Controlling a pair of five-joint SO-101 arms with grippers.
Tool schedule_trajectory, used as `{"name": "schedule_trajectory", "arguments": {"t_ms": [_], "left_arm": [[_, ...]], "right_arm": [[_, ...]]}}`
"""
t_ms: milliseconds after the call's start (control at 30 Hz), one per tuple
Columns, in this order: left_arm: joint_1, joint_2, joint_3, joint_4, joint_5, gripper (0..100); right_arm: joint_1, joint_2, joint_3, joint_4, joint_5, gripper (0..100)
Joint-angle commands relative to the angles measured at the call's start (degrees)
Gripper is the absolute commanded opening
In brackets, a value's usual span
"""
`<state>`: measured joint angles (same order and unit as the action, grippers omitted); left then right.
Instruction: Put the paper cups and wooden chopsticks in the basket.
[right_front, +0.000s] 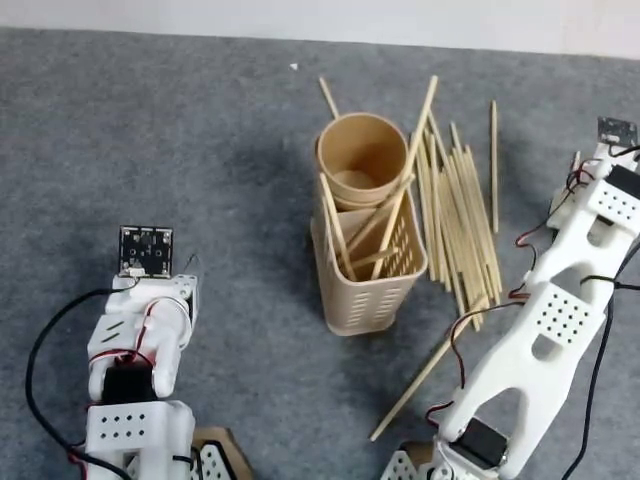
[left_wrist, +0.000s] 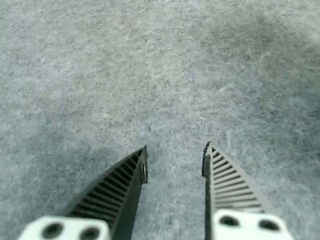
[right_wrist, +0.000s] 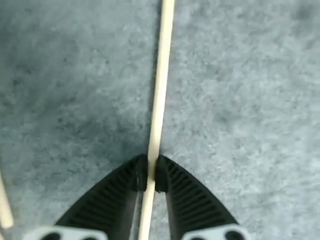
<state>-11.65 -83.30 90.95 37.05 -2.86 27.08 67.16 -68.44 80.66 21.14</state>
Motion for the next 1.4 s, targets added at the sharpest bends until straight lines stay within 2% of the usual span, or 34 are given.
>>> {"name": "schedule_trajectory", "arguments": {"t_ms": [0,133,233,500,667,767,967,1133,1367], "left_arm": [[0.75,-0.57,-0.31,-1.05,-0.35,20],[0.75,-0.57,-0.22,-1.05,-0.35,20],[0.75,-0.57,-0.22,-1.05,-0.35,20],[0.75,-0.57,-0.22,-1.05,-0.35,20],[0.75,-0.57,-0.22,-1.05,-0.35,20],[0.75,-0.57,-0.22,-1.05,-0.35,20],[0.75,-0.57,-0.22,-1.05,-0.35,20],[0.75,-0.57,-0.22,-1.05,-0.35,20],[0.75,-0.57,-0.22,-1.05,-0.35,20]], "right_arm": [[-0.66,-4.0,-6.11,7.52,0.62,0.5],[-3.3,-10.95,-24.22,19.65,-5.1,0.5],[-5.85,-18.33,-36.62,20.18,-9.14,0.5],[-14.9,-40.31,-31.34,20.62,-19.25,0.5],[-22.46,-53.14,-29.14,20.7,-20.75,0.5],[-23.78,-63.69,-14.55,20.7,-20.22,0.5],[-29.14,-89.36,33.54,17.98,-13.89,0.5],[-34.51,-108.18,62.55,-6.11,-14.33,0.5],[-40.48,-130.77,103.08,-43.03,-20.92,0.5]]}}
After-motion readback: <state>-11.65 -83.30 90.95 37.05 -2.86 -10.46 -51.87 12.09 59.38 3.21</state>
